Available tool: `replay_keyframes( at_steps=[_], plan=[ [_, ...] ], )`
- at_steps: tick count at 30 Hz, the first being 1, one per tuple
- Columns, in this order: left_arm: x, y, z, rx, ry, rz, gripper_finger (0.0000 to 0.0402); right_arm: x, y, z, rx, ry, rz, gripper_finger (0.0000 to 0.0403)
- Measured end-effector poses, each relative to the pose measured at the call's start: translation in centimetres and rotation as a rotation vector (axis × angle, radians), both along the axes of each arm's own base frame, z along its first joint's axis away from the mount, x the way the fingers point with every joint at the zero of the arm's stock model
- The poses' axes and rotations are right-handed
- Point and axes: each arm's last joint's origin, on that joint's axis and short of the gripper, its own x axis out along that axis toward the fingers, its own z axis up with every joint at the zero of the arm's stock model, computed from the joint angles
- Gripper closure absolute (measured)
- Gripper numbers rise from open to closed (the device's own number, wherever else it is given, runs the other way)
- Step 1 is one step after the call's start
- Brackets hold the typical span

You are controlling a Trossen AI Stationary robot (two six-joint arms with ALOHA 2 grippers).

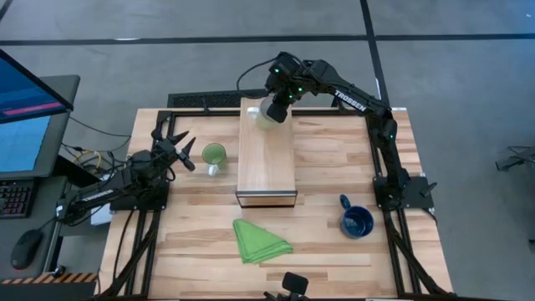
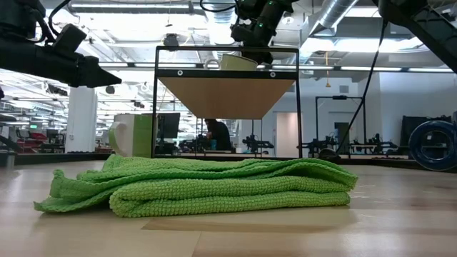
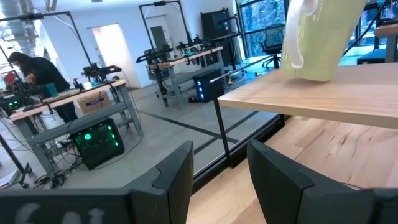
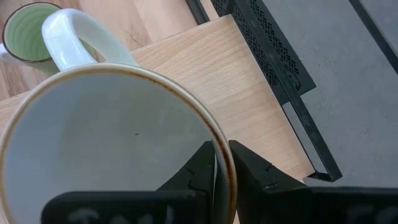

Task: Stack small to large cups/mugs on shelf
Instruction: Put the light green mug on the shelf

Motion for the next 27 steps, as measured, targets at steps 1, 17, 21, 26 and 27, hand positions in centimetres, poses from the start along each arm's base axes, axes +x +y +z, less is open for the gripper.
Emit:
replay_keyframes(
  at_steps=[1,17,21,26,27],
  plan=[
    [0.00,0.00,0.00,0.000,0.000,0.000,0.0258,0.00,0.00,0.00,0.000,0.000,0.000,0.0342],
    [0.00,0.00,0.00,0.000,0.000,0.000,0.0258,0.00,0.02,0.04,-0.009,0.002,0.014,0.0342],
    [0.00,0.00,0.00,0.000,0.001,0.000,0.0258,0.00,0.02,0.04,-0.001,-0.002,0.000,0.0342],
    [0.00,0.00,0.00,0.000,0.001,0.000,0.0258,0.02,0.01,0.05,0.002,-0.006,-0.007,0.0333],
    [0.00,0.00,0.00,0.000,0.001,0.000,0.0258,0.02,0.01,0.05,0.001,-0.006,-0.006,0.0330]
  ],
)
